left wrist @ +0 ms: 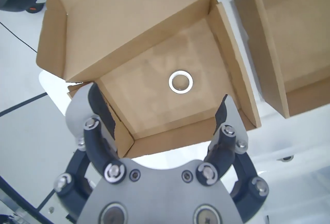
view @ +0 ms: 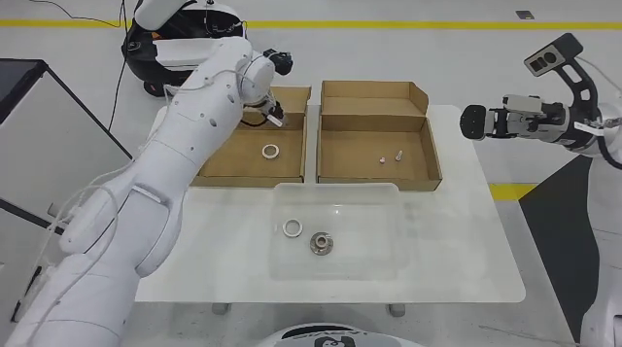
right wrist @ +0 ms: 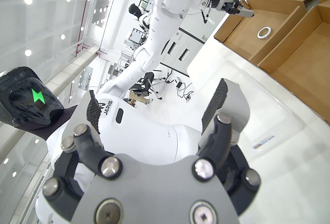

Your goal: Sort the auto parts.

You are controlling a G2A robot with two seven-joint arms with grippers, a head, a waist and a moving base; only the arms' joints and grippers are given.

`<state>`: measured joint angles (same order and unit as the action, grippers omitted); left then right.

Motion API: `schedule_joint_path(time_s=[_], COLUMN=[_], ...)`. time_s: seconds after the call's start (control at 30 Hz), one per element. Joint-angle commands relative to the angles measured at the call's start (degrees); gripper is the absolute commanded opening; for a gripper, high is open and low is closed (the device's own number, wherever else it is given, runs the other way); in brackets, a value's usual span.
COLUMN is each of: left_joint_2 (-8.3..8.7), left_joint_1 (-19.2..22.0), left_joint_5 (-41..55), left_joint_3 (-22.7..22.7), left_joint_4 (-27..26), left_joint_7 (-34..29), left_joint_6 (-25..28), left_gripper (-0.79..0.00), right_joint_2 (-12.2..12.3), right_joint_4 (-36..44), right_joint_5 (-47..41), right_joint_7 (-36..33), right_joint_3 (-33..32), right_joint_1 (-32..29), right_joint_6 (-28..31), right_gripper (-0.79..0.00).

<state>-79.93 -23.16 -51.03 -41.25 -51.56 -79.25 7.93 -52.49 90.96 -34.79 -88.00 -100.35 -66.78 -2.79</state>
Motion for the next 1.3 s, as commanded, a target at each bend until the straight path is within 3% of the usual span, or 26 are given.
schedule_joint_path(time_s=[0.0,0.1,0.23,0.47,0.6,1.27], left_joint_2=[1.97,4.32,6.97,11.25,13.27,13.38], left_joint_1=[-3.4,-8.57,-14.6,-18.2,-18.14,-19.07], left_joint_5=[-0.41,-0.2,0.43,4.16,6.63,8.83], left_joint_3=[-2.68,-6.39,-8.76,-6.79,-5.84,-4.38], left_joint_4=[-9.39,-20.87,-31.52,-42.76,-44.76,-46.02], left_joint_7=[-4.16,-8.75,-8.75,-8.75,-8.75,-7.99], left_joint_6=[1.91,5.04,8.35,8.36,8.35,9.11], left_gripper=[0.0,0.0,0.0,0.0,0.0,0.0], right_joint_2=[0.0,0.0,0.0,0.0,0.0,0.0], right_joint_4=[0.0,0.0,0.0,0.0,0.0,0.0], right_joint_5=[0.0,0.0,0.0,0.0,0.0,0.0], right_joint_7=[0.0,0.0,0.0,0.0,0.0,0.0], right_joint_3=[0.0,0.0,0.0,0.0,0.0,0.0], right_joint_1=[0.0,0.0,0.0,0.0,0.0,0.0], right_joint_6=[0.0,0.0,0.0,0.0,0.0,0.0], right_gripper=[0.0,0.0,0.0,0.0,0.0,0.0])
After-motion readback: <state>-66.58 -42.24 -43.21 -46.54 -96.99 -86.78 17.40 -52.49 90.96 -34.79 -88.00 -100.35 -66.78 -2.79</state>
